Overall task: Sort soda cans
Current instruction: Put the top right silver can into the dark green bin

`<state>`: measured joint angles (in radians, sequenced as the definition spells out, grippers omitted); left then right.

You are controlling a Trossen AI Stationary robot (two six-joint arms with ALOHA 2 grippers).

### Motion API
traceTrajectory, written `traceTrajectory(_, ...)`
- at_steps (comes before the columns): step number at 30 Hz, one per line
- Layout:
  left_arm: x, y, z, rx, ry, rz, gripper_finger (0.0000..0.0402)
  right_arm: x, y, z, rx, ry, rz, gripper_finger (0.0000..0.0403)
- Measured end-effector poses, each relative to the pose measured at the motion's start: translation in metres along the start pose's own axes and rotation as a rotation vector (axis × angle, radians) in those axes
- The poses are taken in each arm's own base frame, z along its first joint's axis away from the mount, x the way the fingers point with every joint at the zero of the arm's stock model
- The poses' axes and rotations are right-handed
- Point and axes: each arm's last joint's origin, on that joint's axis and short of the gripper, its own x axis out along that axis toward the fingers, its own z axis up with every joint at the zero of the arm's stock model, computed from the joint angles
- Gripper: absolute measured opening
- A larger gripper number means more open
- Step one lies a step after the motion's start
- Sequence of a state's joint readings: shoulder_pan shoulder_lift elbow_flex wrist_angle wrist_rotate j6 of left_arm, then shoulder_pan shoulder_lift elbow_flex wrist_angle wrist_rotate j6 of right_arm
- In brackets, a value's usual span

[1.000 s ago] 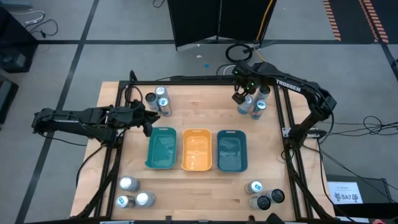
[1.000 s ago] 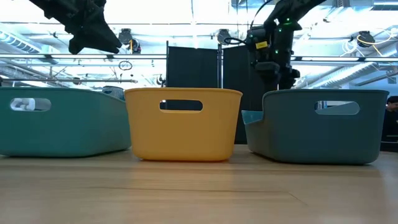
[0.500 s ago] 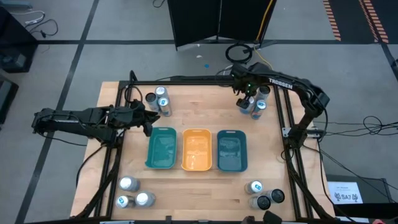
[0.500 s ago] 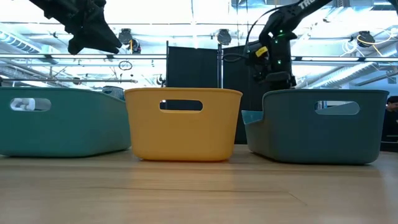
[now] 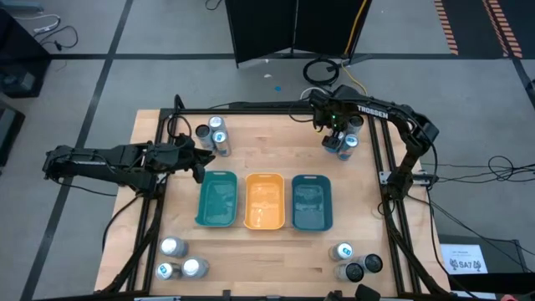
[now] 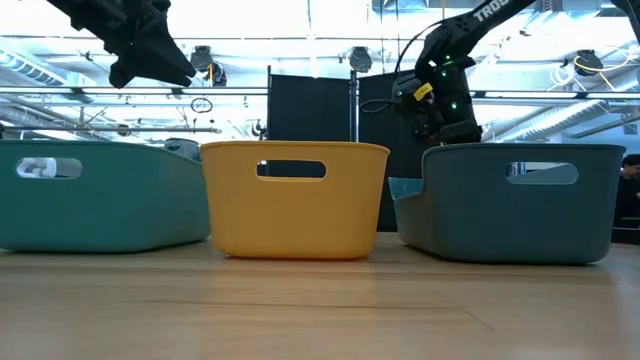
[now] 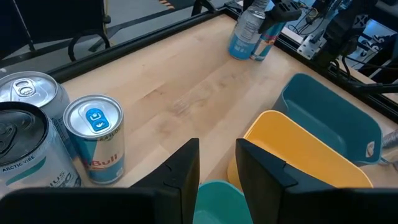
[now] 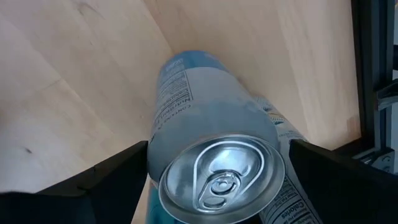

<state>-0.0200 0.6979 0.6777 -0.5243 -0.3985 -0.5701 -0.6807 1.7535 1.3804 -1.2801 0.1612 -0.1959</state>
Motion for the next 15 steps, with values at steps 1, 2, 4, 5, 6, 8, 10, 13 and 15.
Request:
traceTrajectory(1, 0.0, 0.0, 0.0, 0.0, 0.0, 0.0, 0.0115, 0.0, -0.0001, 0.0, 0.0, 0.0, 0.0, 0.0372)
traceTrajectory(2, 0.0001, 0.0, 0.0, 0.0, 0.0, 0.0, 0.0115, 0.0, -0.0001, 0.0001, 0.001, -0.001, 0.0, 0.0367)
traceTrajectory(4, 0.0, 0.0, 0.0, 0.0, 0.0, 0.0, 0.0115, 0.0, 0.0001, 0.0003, 0.0, -0.003, 0.004, 0.0349)
traceTrajectory(5, 0.0, 0.0, 0.0, 0.0, 0.0, 0.0, 0.0115, 0.0, 0.0001, 0.0003, 0.0, -0.003, 0.005, 0.0336)
traceTrajectory(6, 0.0, 0.0, 0.0, 0.0, 0.0, 0.0, 0.0115, 0.0, 0.0001, 0.0003, 0.001, -0.004, 0.005, 0.0322)
traceTrajectory(8, 0.0, 0.0, 0.0, 0.0, 0.0, 0.0, 0.0115, -0.0002, 0.0002, 0.0003, 0.014, -0.005, 0.003, 0.0296)
traceTrajectory(10, 0.0001, 0.0, 0.0, 0.0, 0.0, 0.001, 0.0115, -0.0005, 0.0001, 0.0002, 0.028, -0.006, 0.003, 0.0274)
traceTrajectory(13, 0.0, 0.0, 0.0, 0.0, 0.0, 0.0, 0.0115, -0.0007, 0.0003, 0.0003, 0.032, -0.006, 0.003, 0.0272)
traceTrajectory(15, 0.0, 0.0, 0.0, 0.0, 0.0, 0.0, 0.0115, -0.0007, 0.0005, 0.0002, 0.042, -0.004, 0.004, 0.0272)
